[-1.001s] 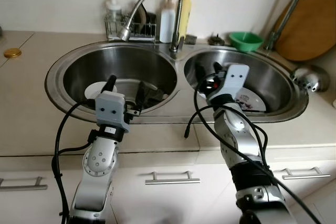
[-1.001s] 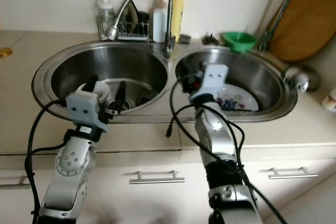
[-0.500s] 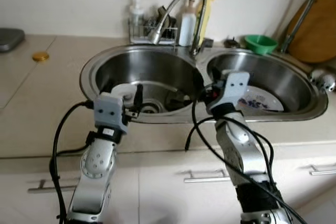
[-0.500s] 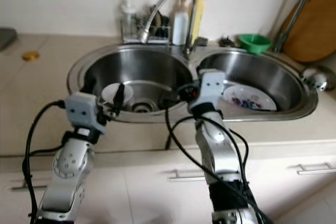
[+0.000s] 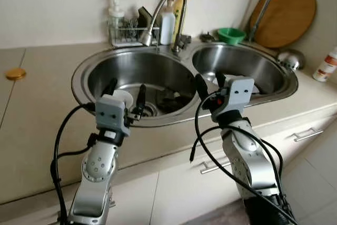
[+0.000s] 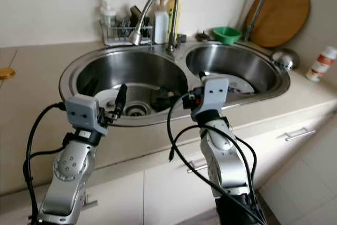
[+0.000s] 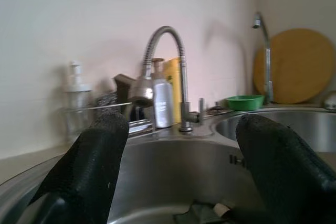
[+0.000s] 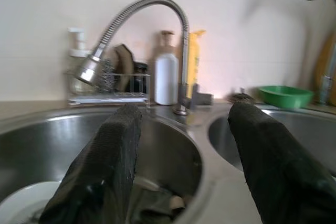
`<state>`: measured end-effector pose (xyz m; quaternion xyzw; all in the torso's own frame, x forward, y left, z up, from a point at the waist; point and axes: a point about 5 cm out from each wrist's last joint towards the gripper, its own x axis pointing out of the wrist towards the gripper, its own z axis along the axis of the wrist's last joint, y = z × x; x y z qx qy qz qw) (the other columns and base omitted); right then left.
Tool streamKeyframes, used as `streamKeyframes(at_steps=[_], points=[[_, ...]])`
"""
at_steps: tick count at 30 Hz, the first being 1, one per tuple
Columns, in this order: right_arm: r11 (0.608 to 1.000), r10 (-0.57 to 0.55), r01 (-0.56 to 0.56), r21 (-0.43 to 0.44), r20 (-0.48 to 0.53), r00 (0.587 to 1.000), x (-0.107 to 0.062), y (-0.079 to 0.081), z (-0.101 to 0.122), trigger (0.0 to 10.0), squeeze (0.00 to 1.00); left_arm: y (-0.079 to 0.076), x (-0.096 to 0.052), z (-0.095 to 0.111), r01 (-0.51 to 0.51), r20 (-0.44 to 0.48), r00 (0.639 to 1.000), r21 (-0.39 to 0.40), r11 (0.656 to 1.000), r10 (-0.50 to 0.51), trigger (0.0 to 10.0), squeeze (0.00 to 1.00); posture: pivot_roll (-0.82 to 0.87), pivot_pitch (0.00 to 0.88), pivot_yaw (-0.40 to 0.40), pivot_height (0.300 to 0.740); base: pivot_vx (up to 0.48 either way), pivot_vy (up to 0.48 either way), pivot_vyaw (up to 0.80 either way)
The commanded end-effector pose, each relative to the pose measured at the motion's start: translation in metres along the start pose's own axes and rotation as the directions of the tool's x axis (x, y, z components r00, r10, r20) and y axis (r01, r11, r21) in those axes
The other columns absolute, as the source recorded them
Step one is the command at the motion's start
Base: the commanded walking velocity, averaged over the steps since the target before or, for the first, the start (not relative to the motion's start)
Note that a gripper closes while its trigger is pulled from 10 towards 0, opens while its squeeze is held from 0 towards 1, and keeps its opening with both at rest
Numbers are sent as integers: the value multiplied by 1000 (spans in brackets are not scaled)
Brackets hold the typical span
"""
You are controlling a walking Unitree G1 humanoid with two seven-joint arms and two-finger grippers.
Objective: Kitchen organization
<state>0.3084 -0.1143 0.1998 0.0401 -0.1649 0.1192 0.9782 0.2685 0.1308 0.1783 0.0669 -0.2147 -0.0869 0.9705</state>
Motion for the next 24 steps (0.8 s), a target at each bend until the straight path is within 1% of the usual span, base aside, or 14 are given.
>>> streamKeyframes(at_steps=[1,2,9,17,20,24], points=[[999,-25,25,-38,1,1000,-6,-8,2,10000,0,-8,1,5,26,27,999,-9,1000,-26,10000,0,43,0,-75,740,0,-311,-800],[998,-27,28,-55,7,1000,-10,-8,2,10000,0,-9,1,5,29,30,999,-10,1000,-28,10000,0,41,0,-74,740,0,-472,-800],[997,-31,31,-73,1,1000,-18,-9,2,10000,0,-10,0,5,39,35,999,-14,999,-39,10000,0,38,0,-72,740,0,-474,-800],[996,-42,43,-81,5,999,-19,-11,3,10000,0,-11,0,4,48,34,998,-5,999,-48,10000,0,35,0,-72,740,0,-443,-800],[995,-53,52,-87,-2,999,-21,-13,2,10000,0,-11,0,4,46,35,998,-9,999,-46,10000,0,34,0,-73,740,0,0,-800],[991,-96,93,-97,-20,995,-23,-19,-1,10000,0,-11,-2,2,45,26,999,-13,999,-45,10000,0,32,0,-73,740,0,0,-800]])
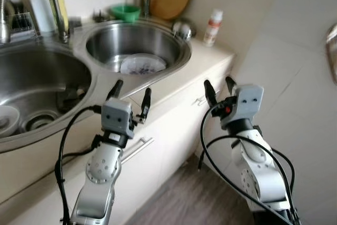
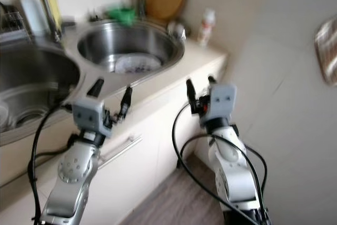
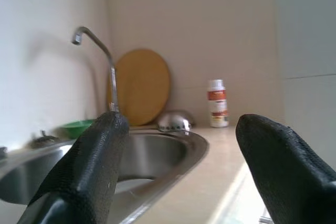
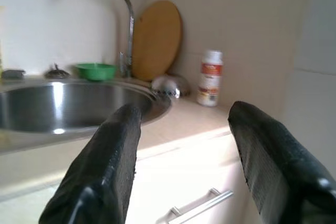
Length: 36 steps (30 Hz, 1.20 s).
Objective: Kitchen organization
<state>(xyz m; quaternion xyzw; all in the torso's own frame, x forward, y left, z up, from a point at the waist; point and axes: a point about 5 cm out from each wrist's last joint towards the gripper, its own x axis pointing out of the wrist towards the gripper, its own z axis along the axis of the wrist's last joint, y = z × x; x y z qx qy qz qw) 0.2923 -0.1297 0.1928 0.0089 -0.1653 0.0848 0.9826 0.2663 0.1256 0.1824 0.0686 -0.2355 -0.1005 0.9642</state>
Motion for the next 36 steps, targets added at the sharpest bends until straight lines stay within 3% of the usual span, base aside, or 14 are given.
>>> streamKeyframes(at_steps=[1,5,11,18,22,26,36], points=[[998,-63,63,-23,-33,997,-2,-12,-4,10000,0,-6,-3,-4,21,-21,1000,-16,1000,-21,10000,0,32,0,-73,740,0,0,-800],[995,-94,92,-28,-47,994,-3,-16,-6,10000,0,-6,-4,-6,23,-33,999,-16,1000,-24,10000,0,29,0,-71,740,0,0,-800],[989,-145,141,-47,-106,984,-11,-24,-17,10000,0,-7,-12,-18,29,-93,995,-25,999,-32,10000,0,21,0,-66,740,0,0,0],[987,-130,106,-121,-212,969,-31,-31,-45,10000,0,-14,-39,-42,86,-233,968,-45,995,-94,10000,0,13,0,-58,740,0,0,-800],[985,-106,63,-161,-271,957,-50,-29,-63,10000,0,-29,-62,-55,171,-312,931,-84,982,-189,10000,0,12,0,-51,740,0,0,-800],[985,-102,52,-167,-307,946,-59,-25,-73,10000,0,-36,-71,-60,198,-343,912,-113,974,-225,10000,0,9,0,-45,740,0,0,-800],[980,-123,62,-188,-335,934,-70,-20,-84,10000,0,-25,-80,-68,222,-403,884,-82,972,-236,10000,0,-18,0,-25,740,0,0,-800]])
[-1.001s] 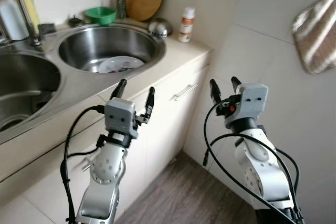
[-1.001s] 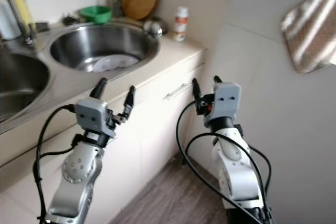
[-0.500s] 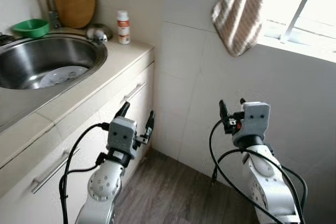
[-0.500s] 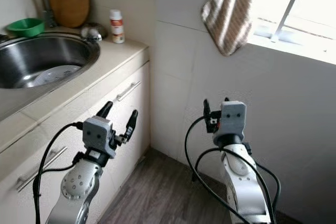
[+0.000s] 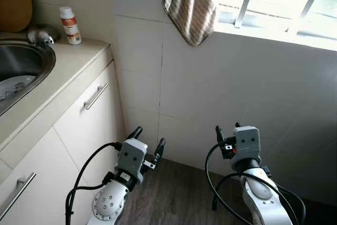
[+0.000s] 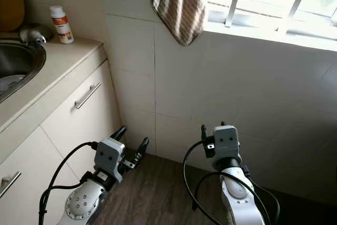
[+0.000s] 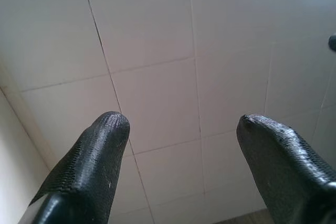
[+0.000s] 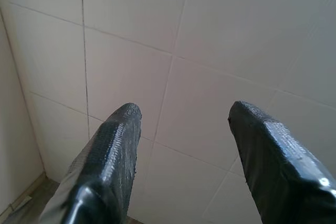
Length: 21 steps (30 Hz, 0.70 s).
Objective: Kitchen organization
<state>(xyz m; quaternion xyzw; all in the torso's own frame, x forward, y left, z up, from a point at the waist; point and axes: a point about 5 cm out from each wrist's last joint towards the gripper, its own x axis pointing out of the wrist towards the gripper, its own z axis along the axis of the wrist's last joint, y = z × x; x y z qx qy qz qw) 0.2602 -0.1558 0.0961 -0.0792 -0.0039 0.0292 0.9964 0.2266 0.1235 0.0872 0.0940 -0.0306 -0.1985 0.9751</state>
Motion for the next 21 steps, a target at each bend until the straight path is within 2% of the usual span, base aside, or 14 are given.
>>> streamKeyframes(at_steps=[1,4,5,6,7,8,9,10,11,12,13,16,17,21], points=[[1000,-11,11,-22,-15,1000,-2,1,-6,10000,0,1,-2,-6,-3,-37,999,0,1000,3,10000,0,-18,0,-25,740,0,0,-800],[999,-1,0,-42,-9,1000,2,6,3,10000,0,1,3,-8,-46,-74,996,-22,999,44,10000,0,-38,0,-7,740,0,0,-775],[998,20,-21,-61,-17,1000,2,8,5,10000,0,-5,6,-3,-26,-69,997,-29,999,24,10000,0,-21,0,-9,740,0,0,0],[997,44,-48,-54,-81,996,-3,11,-5,10000,0,-16,5,1,23,-55,998,-10,1000,-23,10000,0,11,0,-20,740,0,0,0],[997,44,-48,-54,-81,996,-3,11,-5,10000,0,-16,5,1,23,-55,998,-10,1000,-23,10000,0,11,0,-20,740,0,0,0],[993,63,-75,-89,-128,990,-5,15,-10,10000,0,-19,5,4,40,-56,998,-41,998,-42,10000,0,1,0,-21,740,0,0,0],[993,87,-97,-73,-127,988,-7,21,-7,10000,0,-17,2,5,18,-51,998,-115,993,-24,10000,0,-18,0,-21,740,0,0,0],[995,101,-101,4,-141,985,-8,25,-6,10000,0,-15,4,1,-21,-67,998,-200,980,7,10000,0,-18,0,-21,740,0,0,0],[996,90,-87,22,-184,979,-7,27,-10,10000,0,-21,9,-6,5,-123,992,-203,979,-31,10000,0,-34,0,-4,740,0,0,0],[998,51,-55,-18,-180,982,-9,25,-13,10000,0,-36,13,-6,115,-129,983,-112,987,-129,10000,0,-25,6,4,740,0,0,0],[997,63,-72,-43,-183,981,-14,26,-16,10000,0,-39,9,-3,136,-105,984,-85,987,-144,10000,0,-32,30,6,740,0,0,0],[996,53,-63,-65,-152,987,-25,19,-11,10000,0,-21,-13,-9,16,-137,990,-140,990,-36,10000,0,-45,10,22,740,0,0,0],[999,20,-27,-43,-152,988,-28,10,-8,10000,0,-7,-21,-11,-51,-164,986,-185,981,20,10000,0,-57,19,25,740,0,0,0],[998,-61,60,-14,-220,974,-38,1,-21,10000,0,-7,-25,-9,-77,-167,985,-157,985,51,10000,0,-25,40,21,740,0,0,0]])
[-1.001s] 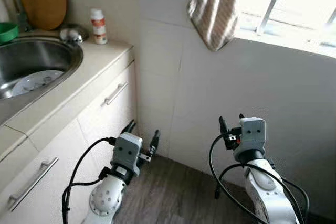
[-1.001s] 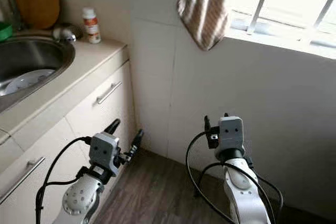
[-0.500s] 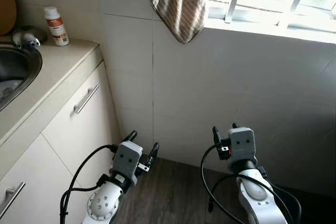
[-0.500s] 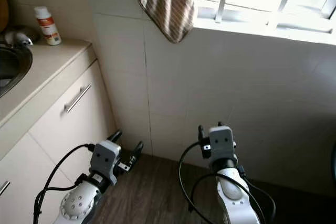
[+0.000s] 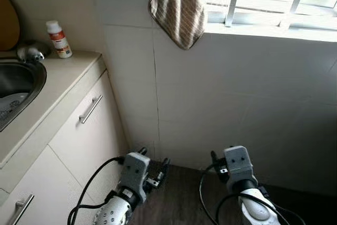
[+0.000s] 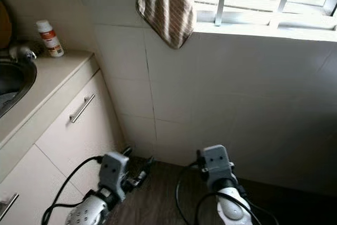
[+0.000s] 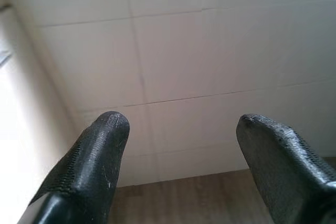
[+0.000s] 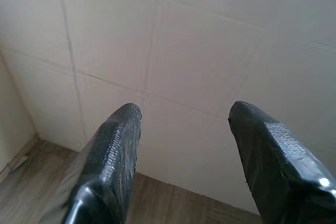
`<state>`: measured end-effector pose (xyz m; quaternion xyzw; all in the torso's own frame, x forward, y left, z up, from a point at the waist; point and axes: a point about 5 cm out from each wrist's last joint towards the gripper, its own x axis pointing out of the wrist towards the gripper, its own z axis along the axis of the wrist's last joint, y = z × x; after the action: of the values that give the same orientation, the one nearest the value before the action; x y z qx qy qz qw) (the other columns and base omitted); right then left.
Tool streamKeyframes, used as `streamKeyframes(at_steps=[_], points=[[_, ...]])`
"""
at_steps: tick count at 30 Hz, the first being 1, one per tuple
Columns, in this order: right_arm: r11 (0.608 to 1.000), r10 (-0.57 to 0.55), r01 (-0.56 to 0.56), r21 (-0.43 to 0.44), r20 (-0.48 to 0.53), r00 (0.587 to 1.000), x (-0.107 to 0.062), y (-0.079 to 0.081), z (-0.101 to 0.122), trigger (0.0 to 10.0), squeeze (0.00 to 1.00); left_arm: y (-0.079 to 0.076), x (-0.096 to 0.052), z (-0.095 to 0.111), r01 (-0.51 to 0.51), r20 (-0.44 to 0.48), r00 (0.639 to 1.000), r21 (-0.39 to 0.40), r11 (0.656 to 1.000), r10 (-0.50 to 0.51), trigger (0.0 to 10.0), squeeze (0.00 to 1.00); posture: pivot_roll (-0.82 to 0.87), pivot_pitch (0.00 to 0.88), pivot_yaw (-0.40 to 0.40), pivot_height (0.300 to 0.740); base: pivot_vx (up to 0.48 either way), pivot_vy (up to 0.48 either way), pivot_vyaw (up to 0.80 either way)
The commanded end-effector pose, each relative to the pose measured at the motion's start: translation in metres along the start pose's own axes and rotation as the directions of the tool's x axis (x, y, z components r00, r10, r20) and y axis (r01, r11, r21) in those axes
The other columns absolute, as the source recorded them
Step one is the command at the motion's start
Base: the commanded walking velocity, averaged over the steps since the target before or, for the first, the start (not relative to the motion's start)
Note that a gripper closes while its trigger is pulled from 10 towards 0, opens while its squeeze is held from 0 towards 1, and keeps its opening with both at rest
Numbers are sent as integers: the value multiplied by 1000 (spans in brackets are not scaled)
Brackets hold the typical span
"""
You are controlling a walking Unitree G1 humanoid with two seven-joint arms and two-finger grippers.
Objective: Kitchen organization
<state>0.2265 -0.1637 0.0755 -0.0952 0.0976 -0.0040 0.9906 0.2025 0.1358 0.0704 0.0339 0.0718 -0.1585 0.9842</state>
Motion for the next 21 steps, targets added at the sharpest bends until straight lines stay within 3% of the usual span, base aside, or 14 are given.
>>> streamKeyframes(at_steps=[1,3,4,7,13,21], points=[[1000,-9,9,20,-14,1000,-4,3,0,10000,0,-7,1,7,4,20,1000,-6,1000,-4,10000,0,-25,40,21,740,0,0,0],[1000,-3,3,17,-2,1000,-6,6,3,10000,0,-9,1,8,6,20,1000,-13,1000,-5,10000,0,-25,40,21,740,0,0,0],[1000,8,-8,-3,30,1000,-9,6,9,10000,0,-13,-2,14,31,41,999,29,999,-32,10000,0,-35,44,20,740,0,0,0],[1000,10,-9,-23,65,998,-10,2,15,10000,0,-13,-1,19,30,55,998,46,998,-33,10000,0,-37,40,11,740,0,0,0],[997,-9,20,-71,152,988,8,-4,36,10000,0,-8,12,32,56,96,993,83,995,-64,10000,0,-27,0,-9,740,0,0,0],[994,13,9,-105,200,980,22,-2,48,10000,0,1,16,31,28,93,995,115,993,-38,10000,0,-22,0,-31,740,0,0,0]])
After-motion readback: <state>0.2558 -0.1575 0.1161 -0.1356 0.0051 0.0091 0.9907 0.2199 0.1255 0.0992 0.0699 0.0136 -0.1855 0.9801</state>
